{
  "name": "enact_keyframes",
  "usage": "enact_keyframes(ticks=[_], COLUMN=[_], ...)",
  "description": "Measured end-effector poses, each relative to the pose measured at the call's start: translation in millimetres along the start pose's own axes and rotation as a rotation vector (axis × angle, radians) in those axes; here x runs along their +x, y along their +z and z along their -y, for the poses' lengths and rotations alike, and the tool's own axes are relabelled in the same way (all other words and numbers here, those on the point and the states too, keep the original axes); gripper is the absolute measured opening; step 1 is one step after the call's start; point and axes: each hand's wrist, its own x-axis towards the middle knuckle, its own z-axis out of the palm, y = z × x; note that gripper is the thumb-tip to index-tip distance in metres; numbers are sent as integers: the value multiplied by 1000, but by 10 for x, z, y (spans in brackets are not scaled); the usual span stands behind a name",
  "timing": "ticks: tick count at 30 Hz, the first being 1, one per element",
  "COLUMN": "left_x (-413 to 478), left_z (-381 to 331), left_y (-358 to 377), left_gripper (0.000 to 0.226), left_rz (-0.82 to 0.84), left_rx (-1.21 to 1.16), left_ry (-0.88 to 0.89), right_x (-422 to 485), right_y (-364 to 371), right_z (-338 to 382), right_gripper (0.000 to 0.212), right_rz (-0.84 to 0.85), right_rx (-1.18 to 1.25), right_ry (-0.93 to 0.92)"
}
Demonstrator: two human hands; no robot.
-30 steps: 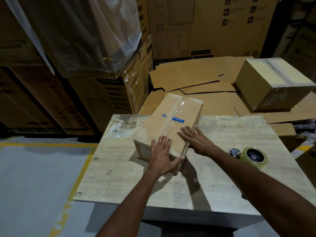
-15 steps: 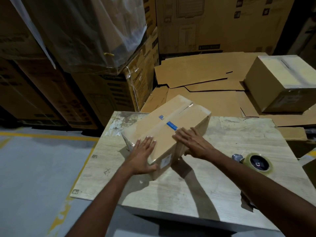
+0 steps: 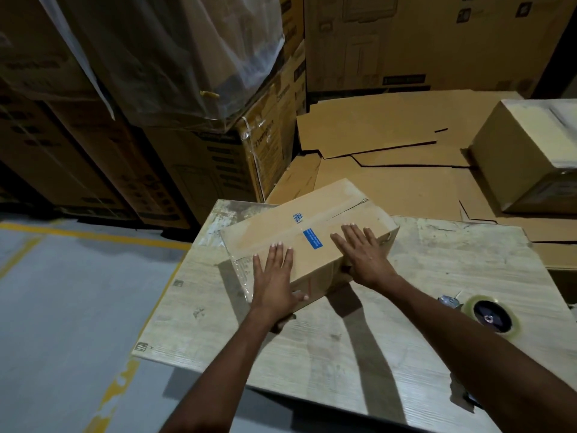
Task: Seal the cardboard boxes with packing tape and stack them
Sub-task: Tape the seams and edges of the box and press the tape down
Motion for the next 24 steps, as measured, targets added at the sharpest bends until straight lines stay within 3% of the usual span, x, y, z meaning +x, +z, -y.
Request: enact_keyframes(ticks=[9, 12, 17, 20, 24], left_x=[4, -28, 15, 110, 163], left_z=[595, 736, 296, -80, -454], left_y=[-106, -168, -135, -129, -93], left_gripper=[113, 116, 135, 135, 131], left_rz=[30, 53, 76, 75, 89], left_rx=[77, 100, 91, 102, 99], left_ry=[129, 74, 54, 50, 28], right_x=[-242, -371, -335, -214, -102], right_y=[-20, -5, -170, -237, -212], right_z=[472, 757, 579, 251, -29], right_gripper=[86, 84, 109, 129, 138], right_rz=[-65, -57, -4, 81, 152], right_rx=[62, 54, 31, -80, -91], right_ry=[-13, -52, -109, -90, -57])
